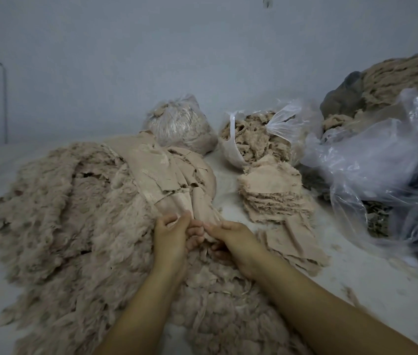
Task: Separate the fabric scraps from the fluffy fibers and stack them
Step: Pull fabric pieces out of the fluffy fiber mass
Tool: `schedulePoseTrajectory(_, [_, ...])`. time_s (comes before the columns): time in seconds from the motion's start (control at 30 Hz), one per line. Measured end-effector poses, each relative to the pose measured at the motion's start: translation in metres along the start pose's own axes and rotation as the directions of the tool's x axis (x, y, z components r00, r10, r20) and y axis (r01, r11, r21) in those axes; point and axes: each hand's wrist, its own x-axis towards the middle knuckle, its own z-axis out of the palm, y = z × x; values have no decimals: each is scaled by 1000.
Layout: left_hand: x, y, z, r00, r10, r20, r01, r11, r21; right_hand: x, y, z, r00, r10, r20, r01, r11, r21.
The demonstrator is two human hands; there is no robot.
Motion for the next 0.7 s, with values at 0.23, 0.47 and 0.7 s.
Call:
schedulePoseTrajectory(0.23, [-2,-3,-2,993,101,66,-115,955,273,6,-5,-16,979,-128,-157,189,857,479])
schedulePoseTrajectory(0.47, [-6,-4,10,966,-156,206,109,969,221,-17,6,-15,968,-231,100,226,972,61])
schedulePoseTrajectory(0.7, [7,-7,4,997,-40,-65,36,998,-58,-28,9,-37,953,-302,-37,304,951,60])
